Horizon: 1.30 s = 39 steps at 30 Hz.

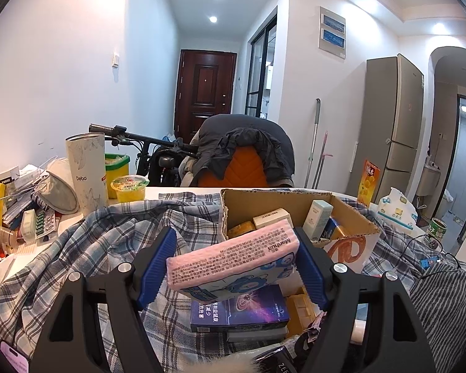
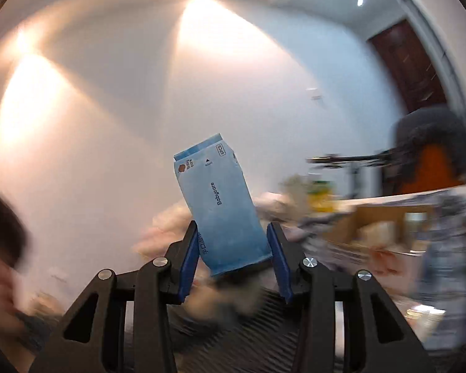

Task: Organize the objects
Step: 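Carry the blue packet over the cardboard box with the right gripper while the left holds the pink pack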

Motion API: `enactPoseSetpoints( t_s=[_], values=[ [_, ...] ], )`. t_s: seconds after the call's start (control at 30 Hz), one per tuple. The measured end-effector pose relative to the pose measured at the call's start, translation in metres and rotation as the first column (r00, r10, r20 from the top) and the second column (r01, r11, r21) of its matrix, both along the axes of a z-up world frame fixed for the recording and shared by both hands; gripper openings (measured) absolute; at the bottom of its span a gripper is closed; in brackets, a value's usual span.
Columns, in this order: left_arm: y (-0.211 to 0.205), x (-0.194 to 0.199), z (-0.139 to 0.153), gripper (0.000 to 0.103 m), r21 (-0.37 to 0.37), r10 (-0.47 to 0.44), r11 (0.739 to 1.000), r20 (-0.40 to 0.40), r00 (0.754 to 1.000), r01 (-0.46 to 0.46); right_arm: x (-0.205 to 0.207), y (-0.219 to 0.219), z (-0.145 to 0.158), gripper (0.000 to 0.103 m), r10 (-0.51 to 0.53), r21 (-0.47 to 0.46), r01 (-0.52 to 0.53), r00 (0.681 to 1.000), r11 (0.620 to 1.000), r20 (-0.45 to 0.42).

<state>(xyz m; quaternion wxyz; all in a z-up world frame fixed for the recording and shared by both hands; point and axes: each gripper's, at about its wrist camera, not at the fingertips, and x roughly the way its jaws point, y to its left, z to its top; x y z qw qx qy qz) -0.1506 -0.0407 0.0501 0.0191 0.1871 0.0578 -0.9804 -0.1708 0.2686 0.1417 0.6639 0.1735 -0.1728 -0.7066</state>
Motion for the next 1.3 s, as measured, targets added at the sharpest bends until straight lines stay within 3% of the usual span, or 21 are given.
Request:
enactPoseSetpoints(
  t_s=[0.07,0.13,0.23,0.3,0.43,0.57,0.63,0.7,0.77,0.9,1.03,1.3],
  values=[
    [0.000,0.000,0.000,0.076,0.001,0.001,1.000,0.002,1.000,-0.001,-0.022,-0.004,0.004,0.042,0.145,-0.126,-0.129,0.982,0.984,0.122],
    [0.000,0.000,0.000,0.076,0.000,0.000,1.000,0.000,1.000,0.000,-0.036,-0.012,0.006,0.042,0.213,-0.172,-0.184,0.963,0.968,0.165],
    [0.000,0.000,0.000,0.076,-0.002,0.001,1.000,0.001,1.000,-0.001,-0.059,-0.017,0.003,0.042,0.216,-0.205,-0.170,0.949,0.964,0.229],
    [0.000,0.000,0.000,0.076,-0.001,0.000,1.000,0.000,1.000,0.000,-0.070,-0.019,0.005,0.042,0.158,-0.193,-0.111,0.956,0.975,0.248],
    [0.001,0.000,0.000,0.076,0.001,0.002,1.000,-0.003,1.000,-0.002,-0.095,-0.024,0.012,0.042,-0.109,-0.056,0.120,0.978,0.991,0.177],
    [-0.004,0.006,0.005,0.076,0.017,0.016,1.000,-0.048,0.999,-0.015,-0.111,-0.036,0.003,0.042,-0.402,0.092,0.396,0.914,0.914,0.059],
    [-0.007,0.009,0.008,0.076,0.029,0.021,0.999,-0.072,0.997,-0.019,-0.108,-0.049,-0.008,0.042,-0.483,0.156,0.487,0.873,0.859,-0.065],
    [-0.010,0.012,0.010,0.076,0.038,0.025,0.999,-0.090,0.996,-0.022,-0.107,-0.066,-0.029,0.042,-0.491,0.211,0.509,0.861,0.834,-0.136],
    [-0.011,0.014,0.011,0.076,0.051,0.022,0.999,-0.105,0.994,-0.017,-0.114,-0.078,-0.050,0.042,-0.463,0.272,0.476,0.879,0.837,-0.113],
    [-0.012,0.015,0.011,0.076,0.055,0.026,0.998,-0.123,0.992,-0.019,-0.119,-0.086,-0.067,0.042,-0.508,0.386,0.547,0.836,0.743,-0.207],
    [-0.013,0.014,0.009,0.076,0.061,0.035,0.998,-0.114,0.993,-0.028,-0.131,-0.068,-0.071,0.042,-0.524,0.393,0.529,0.842,0.752,-0.130],
    [-0.016,0.012,0.006,0.076,0.079,0.053,0.996,-0.097,0.994,-0.045,-0.134,-0.071,-0.073,0.042,-0.524,0.406,0.536,0.838,0.740,-0.152]
  ],
)
